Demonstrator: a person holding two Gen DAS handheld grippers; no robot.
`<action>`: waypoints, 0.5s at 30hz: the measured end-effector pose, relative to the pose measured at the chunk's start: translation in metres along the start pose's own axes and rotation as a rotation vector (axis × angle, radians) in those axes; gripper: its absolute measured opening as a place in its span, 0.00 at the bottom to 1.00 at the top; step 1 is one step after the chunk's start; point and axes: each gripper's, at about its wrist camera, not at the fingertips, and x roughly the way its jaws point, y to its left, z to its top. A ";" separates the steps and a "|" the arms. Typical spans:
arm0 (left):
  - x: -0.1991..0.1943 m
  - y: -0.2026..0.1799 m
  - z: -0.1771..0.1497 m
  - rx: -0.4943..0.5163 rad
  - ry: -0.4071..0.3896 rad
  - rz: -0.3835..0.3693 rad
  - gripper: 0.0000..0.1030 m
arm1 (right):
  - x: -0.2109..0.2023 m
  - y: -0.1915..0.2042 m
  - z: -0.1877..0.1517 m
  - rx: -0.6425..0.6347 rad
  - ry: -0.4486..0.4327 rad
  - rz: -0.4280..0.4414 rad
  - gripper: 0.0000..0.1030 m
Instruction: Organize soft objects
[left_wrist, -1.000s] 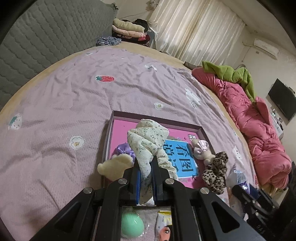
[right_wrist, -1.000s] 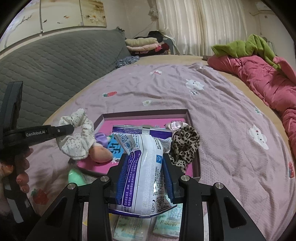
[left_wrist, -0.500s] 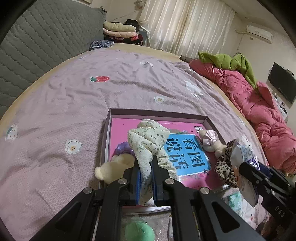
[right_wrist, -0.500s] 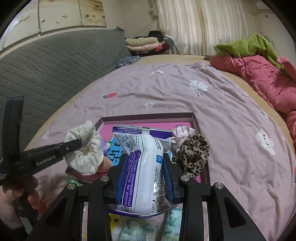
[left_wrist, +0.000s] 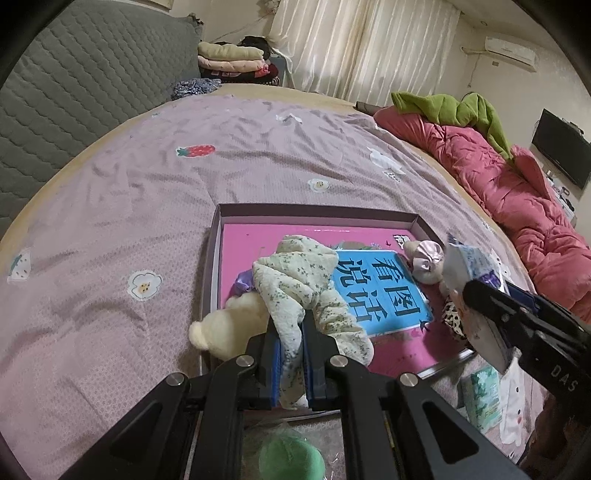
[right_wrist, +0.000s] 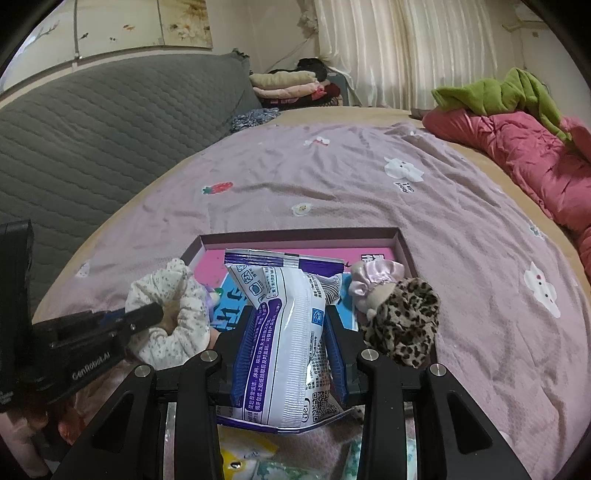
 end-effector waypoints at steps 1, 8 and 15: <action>0.000 0.000 0.000 0.000 0.001 0.000 0.09 | 0.002 0.001 0.000 -0.001 0.001 0.000 0.36; 0.001 0.001 -0.003 0.002 0.005 0.002 0.09 | 0.026 0.006 0.003 -0.004 0.036 -0.003 0.36; 0.004 0.006 -0.002 -0.010 0.005 0.003 0.09 | 0.049 0.013 -0.003 -0.033 0.084 -0.015 0.36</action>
